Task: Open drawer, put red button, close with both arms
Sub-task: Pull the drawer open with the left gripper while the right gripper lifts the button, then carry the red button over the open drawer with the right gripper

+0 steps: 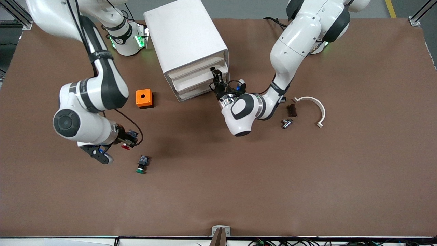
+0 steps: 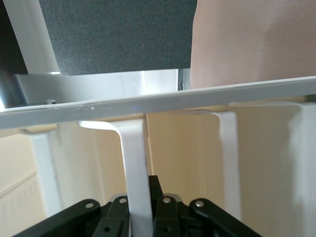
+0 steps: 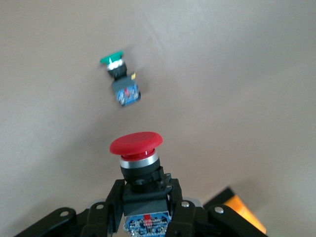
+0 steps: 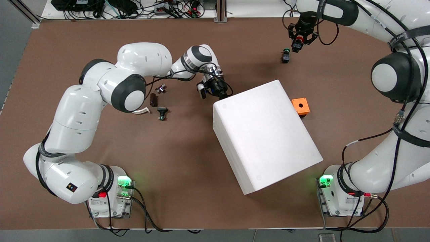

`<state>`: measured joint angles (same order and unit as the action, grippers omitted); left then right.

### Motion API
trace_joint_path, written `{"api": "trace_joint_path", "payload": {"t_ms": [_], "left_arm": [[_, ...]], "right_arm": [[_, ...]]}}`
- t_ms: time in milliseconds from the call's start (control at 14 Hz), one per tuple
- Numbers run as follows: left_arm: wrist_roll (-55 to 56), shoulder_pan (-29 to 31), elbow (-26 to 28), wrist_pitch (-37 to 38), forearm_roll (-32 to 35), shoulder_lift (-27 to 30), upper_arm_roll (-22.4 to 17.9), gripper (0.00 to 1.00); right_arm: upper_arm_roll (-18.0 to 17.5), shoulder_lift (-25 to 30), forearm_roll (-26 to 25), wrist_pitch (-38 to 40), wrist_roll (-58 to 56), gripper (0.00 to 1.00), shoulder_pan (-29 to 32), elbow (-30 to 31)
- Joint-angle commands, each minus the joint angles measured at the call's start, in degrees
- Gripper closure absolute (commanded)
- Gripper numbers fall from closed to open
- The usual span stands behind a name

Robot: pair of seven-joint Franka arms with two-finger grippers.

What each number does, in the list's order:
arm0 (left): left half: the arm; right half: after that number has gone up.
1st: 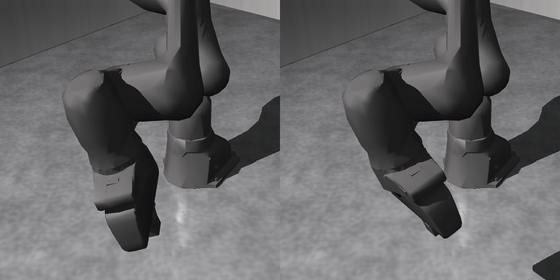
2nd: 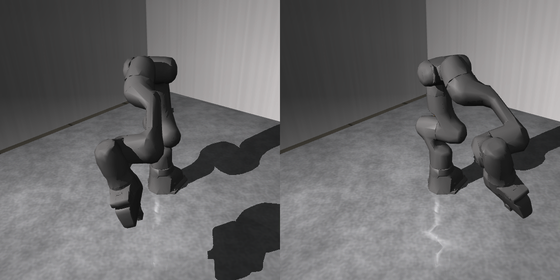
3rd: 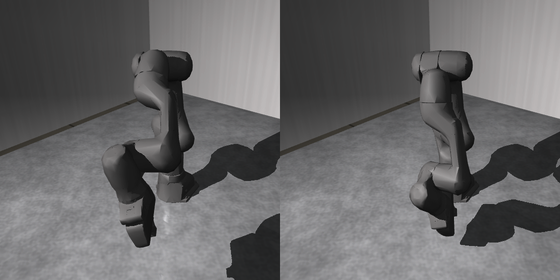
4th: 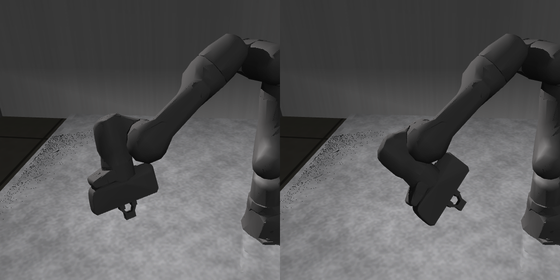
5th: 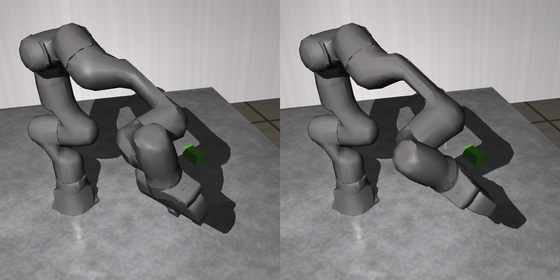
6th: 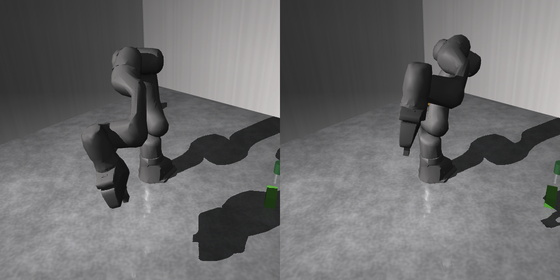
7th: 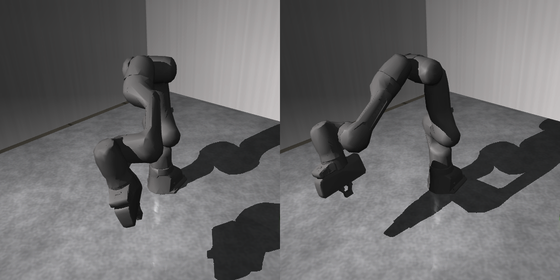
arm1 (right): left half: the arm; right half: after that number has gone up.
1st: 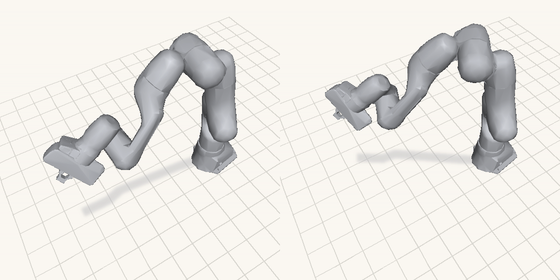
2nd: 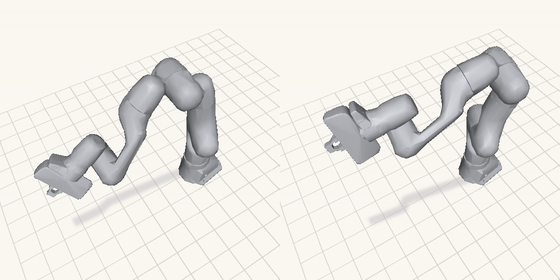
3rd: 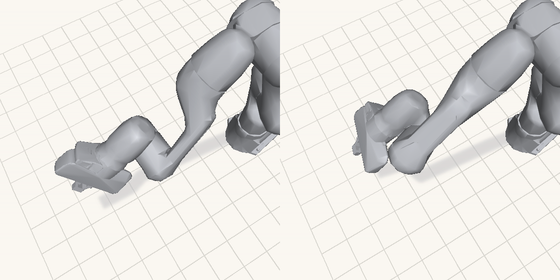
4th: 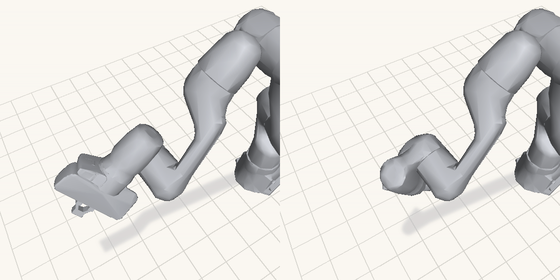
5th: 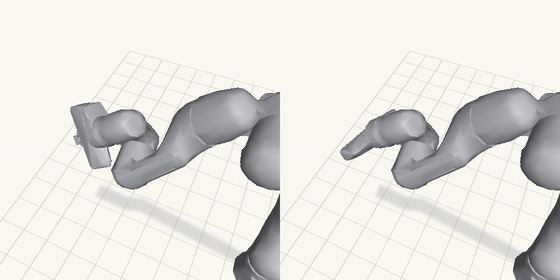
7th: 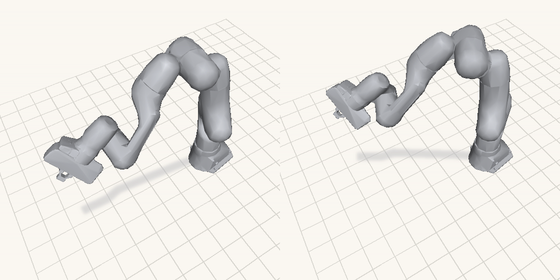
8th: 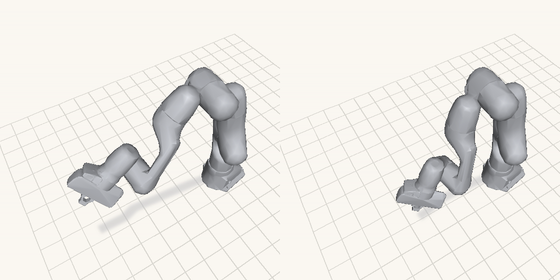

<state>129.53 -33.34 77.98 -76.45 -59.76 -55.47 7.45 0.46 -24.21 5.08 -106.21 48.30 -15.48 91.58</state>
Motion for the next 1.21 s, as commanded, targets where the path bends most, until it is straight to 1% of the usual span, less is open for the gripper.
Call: {"api": "trace_joint_path", "payload": {"t_ms": [0,71,285,498,783,997,1068,1139], "left_arm": [[0.46,3.19,-0.81,1.04,-1.50,-0.34,0.02,0.91],[0.46,4.24,-0.89,1.04,-1.58,-0.34,0.02,0.91],[0.37,7.14,-0.98,0.95,-1.58,-0.16,0.02,0.90],[0.46,10.04,-1.25,1.04,-1.58,0.10,0.02,0.88],[0.37,12.86,-1.34,1.04,-1.50,0.19,0.02,0.85],[0.37,13.22,-1.42,0.95,-1.41,0.19,-0.24,0.84],[0.37,13.22,-1.42,0.95,-1.41,0.19,-0.24,0.82],[0.37,13.22,-1.42,0.95,-1.41,0.28,-0.24,0.58]], "right_arm": [[0.33,4.51,1.85,1.70,7.84,1.00,-3.66,3.33],[0.33,5.57,3.08,2.49,10.39,1.00,-4.81,3.51],[0.33,7.51,3.36,3.37,18.03,1.00,-9.29,3.51],[0.33,8.13,3.36,3.20,25.95,1.00,-13.33,3.86],[0.33,9.88,3.62,-1.62,36.23,1.00,-18.70,9.22],[0.33,9.54,4.24,-4.62,43.09,1.00,-22.83,9.84],[0.33,9.45,4.24,-5.67,44.94,1.00,-24.23,9.84],[0.41,9.27,4.24,-6.64,47.04,1.00,-25.72,9.84]]}}
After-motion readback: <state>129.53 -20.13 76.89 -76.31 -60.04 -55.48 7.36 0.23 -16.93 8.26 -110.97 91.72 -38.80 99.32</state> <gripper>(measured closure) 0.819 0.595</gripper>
